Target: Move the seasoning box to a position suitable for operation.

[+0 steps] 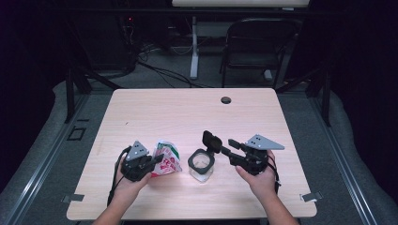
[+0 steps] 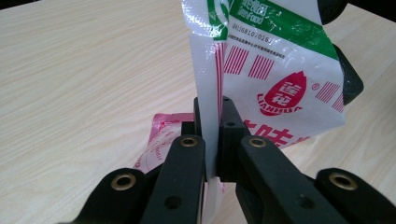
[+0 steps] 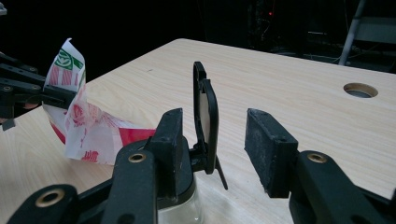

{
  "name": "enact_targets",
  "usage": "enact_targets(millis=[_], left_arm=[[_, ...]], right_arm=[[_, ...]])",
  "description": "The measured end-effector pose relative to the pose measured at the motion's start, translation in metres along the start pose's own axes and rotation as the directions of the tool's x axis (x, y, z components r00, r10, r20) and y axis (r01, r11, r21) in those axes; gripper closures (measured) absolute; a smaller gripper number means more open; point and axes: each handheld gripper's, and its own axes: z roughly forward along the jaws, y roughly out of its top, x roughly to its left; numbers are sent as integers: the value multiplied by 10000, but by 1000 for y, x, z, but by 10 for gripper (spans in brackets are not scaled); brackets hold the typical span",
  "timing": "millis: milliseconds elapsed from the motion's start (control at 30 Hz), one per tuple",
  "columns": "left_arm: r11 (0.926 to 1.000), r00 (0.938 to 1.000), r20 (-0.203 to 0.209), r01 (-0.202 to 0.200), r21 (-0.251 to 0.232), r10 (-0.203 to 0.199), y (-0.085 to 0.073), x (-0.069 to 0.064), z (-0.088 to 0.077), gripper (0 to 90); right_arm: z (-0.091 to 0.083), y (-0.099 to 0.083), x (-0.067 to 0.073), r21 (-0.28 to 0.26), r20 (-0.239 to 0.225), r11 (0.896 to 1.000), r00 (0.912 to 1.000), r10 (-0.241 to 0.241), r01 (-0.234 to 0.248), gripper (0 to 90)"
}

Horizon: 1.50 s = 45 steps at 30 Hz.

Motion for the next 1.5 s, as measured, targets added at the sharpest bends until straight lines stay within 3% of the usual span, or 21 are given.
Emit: enact_targets(millis=[467,1167,1500], left_arm=[[9994,9994,156,-299,153,297,0,-9,6,900],[9994,9994,165,-311,138,308,-1,-11,7,900],[9996,9995,196,-249,127,246,-1,-9,7,900]], right_arm=[[3,0,9,279,-313,9993,9992,-235,243,578],[15,-4,27,515,-843,9973,9953,-484,528,594],[32,1,40,987,-1466,9935,9883,-415,564,616]])
